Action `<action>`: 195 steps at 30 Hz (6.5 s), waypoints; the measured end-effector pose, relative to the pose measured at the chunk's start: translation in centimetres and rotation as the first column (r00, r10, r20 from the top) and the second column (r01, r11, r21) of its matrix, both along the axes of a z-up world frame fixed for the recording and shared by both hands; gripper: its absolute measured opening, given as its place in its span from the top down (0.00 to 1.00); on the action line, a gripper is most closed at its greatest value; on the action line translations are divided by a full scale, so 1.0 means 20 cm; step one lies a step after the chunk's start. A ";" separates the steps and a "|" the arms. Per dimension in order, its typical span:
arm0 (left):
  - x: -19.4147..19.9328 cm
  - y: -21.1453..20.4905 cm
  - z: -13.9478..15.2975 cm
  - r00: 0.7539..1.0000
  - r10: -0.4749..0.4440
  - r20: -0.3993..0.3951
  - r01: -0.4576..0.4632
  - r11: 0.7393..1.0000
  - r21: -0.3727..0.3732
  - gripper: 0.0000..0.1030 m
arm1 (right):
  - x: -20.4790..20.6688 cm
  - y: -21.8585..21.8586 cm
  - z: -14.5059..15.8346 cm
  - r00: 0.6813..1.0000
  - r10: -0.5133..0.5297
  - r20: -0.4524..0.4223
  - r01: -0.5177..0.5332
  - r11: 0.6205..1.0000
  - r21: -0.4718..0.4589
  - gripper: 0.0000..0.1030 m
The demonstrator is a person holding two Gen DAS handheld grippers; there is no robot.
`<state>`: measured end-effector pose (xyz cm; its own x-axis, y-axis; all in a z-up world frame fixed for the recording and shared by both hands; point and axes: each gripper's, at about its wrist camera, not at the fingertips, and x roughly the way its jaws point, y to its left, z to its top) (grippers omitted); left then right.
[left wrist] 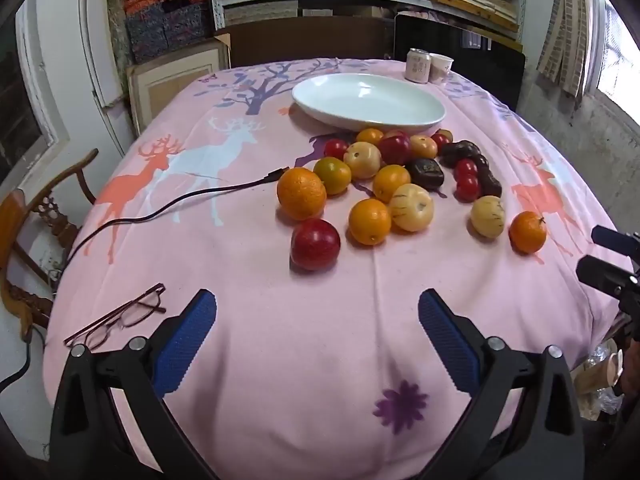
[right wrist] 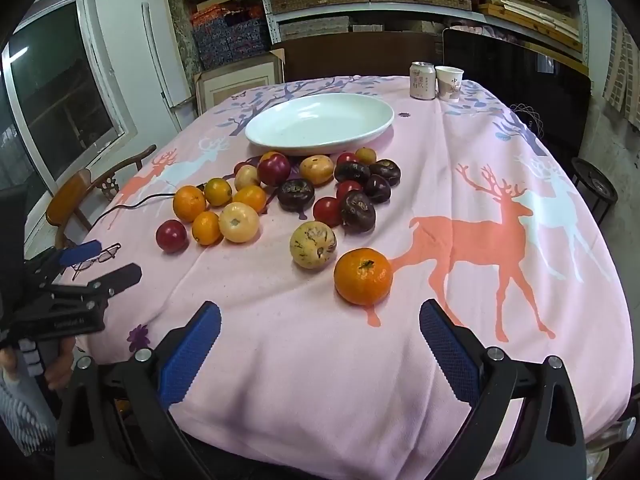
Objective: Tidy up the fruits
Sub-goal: 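Move both tools toward the fruit cluster, then grasp the red apple with the left tool while the right tool grasps an orange, then carry both fruits over the white plate and open both tools to drop them, then grasp a large orange with the left tool while the right tool approaches a yellow pear, then grasp the yellow pear with the right tool while the left tool carries the orange to the plate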
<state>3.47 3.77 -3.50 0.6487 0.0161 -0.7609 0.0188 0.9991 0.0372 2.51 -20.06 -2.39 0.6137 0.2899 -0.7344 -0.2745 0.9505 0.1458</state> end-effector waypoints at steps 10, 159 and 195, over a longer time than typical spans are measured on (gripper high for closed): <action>0.20 0.04 -0.08 0.999 0.004 -0.033 -0.006 0.999 -0.044 0.04 | 0.09 -0.02 -0.05 1.000 -0.023 -0.007 0.023 1.000 0.010 0.03; 0.55 0.25 -0.19 0.996 0.091 -0.024 -0.094 0.977 -0.191 0.55 | 0.34 0.07 -0.15 0.995 0.058 0.076 -0.064 0.994 0.087 0.07; 0.77 0.17 0.04 0.999 0.042 0.032 -0.037 0.987 -0.156 0.55 | 0.61 0.02 0.12 0.993 0.031 0.113 -0.045 0.991 0.125 0.60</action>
<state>18.87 7.25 -2.63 0.6759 -0.0745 -0.7332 -0.0196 0.9927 -0.1189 14.66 -19.71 -0.01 0.6758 0.4013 -0.6182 -0.3311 0.9147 0.2317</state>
